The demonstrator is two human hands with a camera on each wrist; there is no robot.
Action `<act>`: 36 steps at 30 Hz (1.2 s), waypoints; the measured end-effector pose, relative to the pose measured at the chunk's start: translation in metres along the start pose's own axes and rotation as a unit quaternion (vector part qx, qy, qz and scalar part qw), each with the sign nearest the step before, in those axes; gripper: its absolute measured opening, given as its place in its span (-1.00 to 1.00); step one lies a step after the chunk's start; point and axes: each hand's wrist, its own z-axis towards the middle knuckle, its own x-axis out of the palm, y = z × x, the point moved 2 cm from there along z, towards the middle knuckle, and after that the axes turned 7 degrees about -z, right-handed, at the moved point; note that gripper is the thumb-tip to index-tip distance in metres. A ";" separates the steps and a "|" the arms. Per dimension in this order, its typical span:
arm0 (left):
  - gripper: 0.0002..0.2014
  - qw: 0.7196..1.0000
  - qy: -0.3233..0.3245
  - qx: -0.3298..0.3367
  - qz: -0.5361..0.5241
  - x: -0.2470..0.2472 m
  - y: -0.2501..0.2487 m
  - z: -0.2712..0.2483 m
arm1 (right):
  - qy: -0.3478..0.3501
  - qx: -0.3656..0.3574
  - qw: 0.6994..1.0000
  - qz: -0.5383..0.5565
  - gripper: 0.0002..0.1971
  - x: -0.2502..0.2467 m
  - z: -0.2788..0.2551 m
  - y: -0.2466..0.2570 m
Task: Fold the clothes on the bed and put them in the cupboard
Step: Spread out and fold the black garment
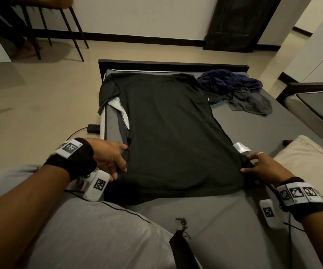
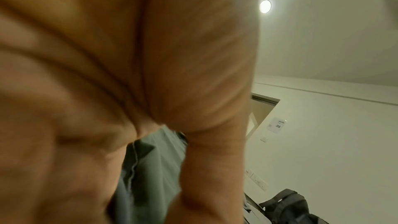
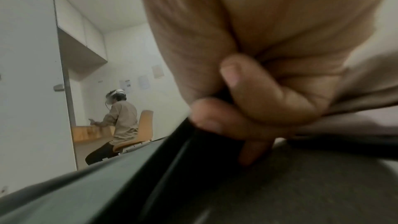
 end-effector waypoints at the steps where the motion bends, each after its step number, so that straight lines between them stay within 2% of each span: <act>1: 0.05 1.000 -0.013 -0.005 0.009 -0.001 0.001 0.000 | 0.004 -0.005 1.000 -0.019 -0.52 -0.001 -0.001 0.001; 4: 0.10 0.997 -0.057 -0.007 0.043 -0.002 0.001 -0.001 | 0.000 -0.014 0.995 -0.094 -0.46 -0.003 -0.004 0.006; 6: 0.11 0.995 -0.087 0.006 0.056 0.000 -0.001 -0.003 | -0.028 -0.017 0.991 -0.131 -0.45 -0.005 -0.005 0.009; 10: 0.17 0.993 -0.114 0.021 0.039 0.003 -0.001 0.002 | -0.064 -0.036 0.983 -0.170 -0.70 -0.006 -0.009 0.012; 12: 0.15 0.992 -0.118 0.030 0.032 0.004 0.000 0.004 | -0.091 -0.047 0.982 -0.156 -0.73 -0.007 -0.010 0.010; 16: 0.05 0.995 -0.081 0.047 -0.015 0.002 0.005 0.000 | -0.214 -0.098 0.969 -0.074 -0.78 -0.010 -0.018 0.006; 18: -0.06 0.992 -0.079 0.078 -0.052 0.000 0.005 -0.003 | -0.227 -0.118 0.967 -0.004 -0.82 -0.010 -0.023 0.005; 20: -0.28 0.985 -0.069 0.097 -0.123 -0.001 0.001 -0.008 | -0.191 -0.093 0.964 0.161 -0.84 -0.008 -0.023 0.005; 22: -0.50 0.977 -0.068 0.099 -0.179 0.002 -0.004 -0.015 | -0.124 -0.033 0.922 0.366 -0.85 -0.004 -0.024 0.006; 24: -0.58 0.974 -0.073 0.088 -0.197 0.006 -0.007 -0.019 | -0.090 -0.005 0.884 0.459 -0.82 -0.004 -0.024 0.007; 27: -0.68 0.976 -0.071 0.071 -0.193 0.018 -0.007 -0.028 | -0.068 -0.011 0.878 0.473 -0.80 -0.007 -0.025 0.010; 29: -0.69 0.971 -0.075 0.084 -0.209 0.026 -0.004 -0.029 | -0.050 -0.009 0.891 0.450 -0.79 -0.010 -0.027 0.010; 32: -0.66 0.941 -0.090 0.115 -0.306 0.029 -0.002 -0.027 | -0.007 -0.010 0.912 0.410 -0.74 -0.013 -0.033 0.009; 36: -0.65 0.920 -0.068 0.135 -0.361 0.030 -0.004 -0.027 | 0.029 0.012 0.949 0.313 -0.77 -0.016 -0.040 0.003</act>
